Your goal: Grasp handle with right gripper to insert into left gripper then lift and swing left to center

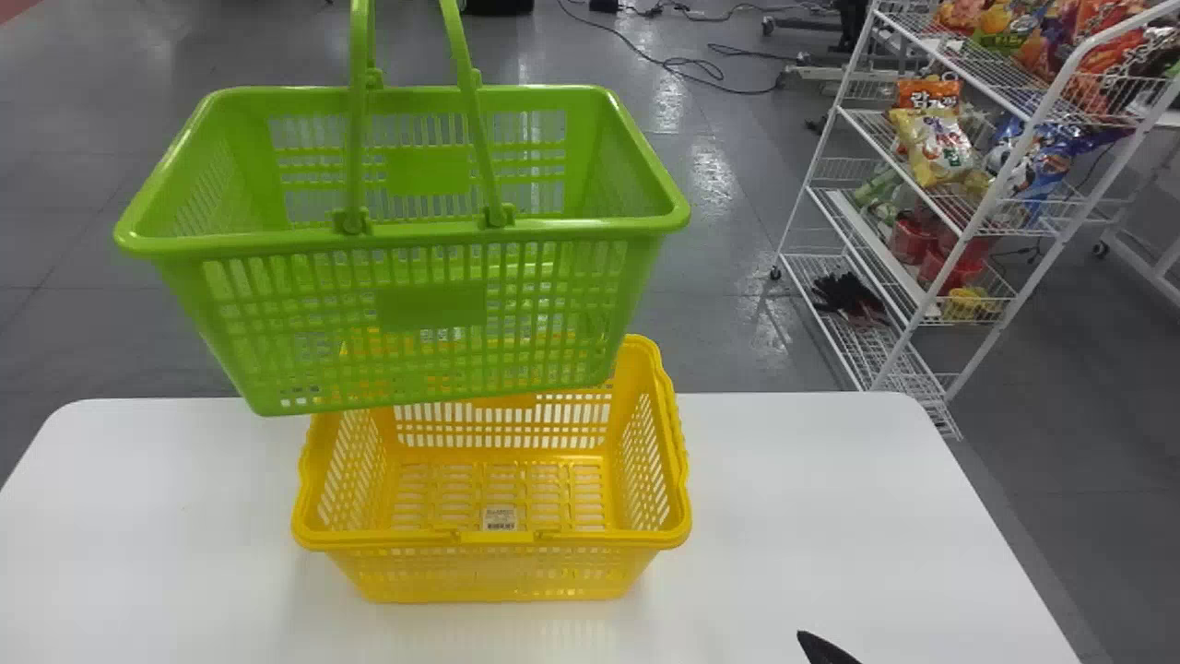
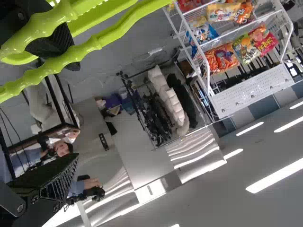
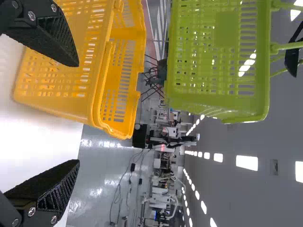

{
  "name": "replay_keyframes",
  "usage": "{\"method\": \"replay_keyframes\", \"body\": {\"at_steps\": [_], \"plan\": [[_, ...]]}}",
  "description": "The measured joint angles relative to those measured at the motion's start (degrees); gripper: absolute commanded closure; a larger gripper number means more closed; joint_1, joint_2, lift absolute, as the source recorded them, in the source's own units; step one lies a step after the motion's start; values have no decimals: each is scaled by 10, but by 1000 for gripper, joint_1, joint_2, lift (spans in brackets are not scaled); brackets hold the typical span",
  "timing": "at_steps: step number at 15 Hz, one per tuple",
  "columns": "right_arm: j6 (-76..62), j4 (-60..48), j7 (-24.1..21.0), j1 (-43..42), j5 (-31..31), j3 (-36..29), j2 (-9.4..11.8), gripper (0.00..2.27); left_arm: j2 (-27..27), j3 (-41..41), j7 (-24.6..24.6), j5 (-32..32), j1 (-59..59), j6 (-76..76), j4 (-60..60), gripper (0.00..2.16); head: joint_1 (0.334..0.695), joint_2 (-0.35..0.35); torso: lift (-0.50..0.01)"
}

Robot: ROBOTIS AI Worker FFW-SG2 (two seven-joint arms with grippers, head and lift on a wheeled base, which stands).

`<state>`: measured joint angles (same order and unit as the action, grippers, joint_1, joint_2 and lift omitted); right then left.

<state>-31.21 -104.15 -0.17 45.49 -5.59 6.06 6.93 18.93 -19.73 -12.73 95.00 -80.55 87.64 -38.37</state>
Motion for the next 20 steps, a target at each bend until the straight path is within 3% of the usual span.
{"method": "replay_keyframes", "body": {"at_steps": [1, 4, 6, 14, 17, 20], "plan": [[-3, 2, 0, 1, 2, -2, -1, 76, 1, -5, 0, 7, -5, 7, 3, 556, 636, -145, -93], [-16, 6, 1, 2, 10, -7, -3, 76, 3, -16, -7, 12, -11, 20, 6, 2051, 639, -157, -93], [-24, 10, 1, 3, 12, -8, -4, 76, 3, -23, -6, 12, -11, 23, 6, 2132, 643, -160, -93], [-50, 22, 2, 3, 26, -12, -5, 76, 32, -63, -50, -14, -30, 23, 3, 2132, 645, -147, -93], [-63, 27, 2, 3, 36, -20, -5, 76, 72, -82, -58, -22, -31, 23, 0, 2132, 649, -107, -93], [-79, 32, 6, 5, 50, -34, -5, 76, 145, -95, -72, -29, -31, 23, -13, 2132, 649, -51, -93]]}}
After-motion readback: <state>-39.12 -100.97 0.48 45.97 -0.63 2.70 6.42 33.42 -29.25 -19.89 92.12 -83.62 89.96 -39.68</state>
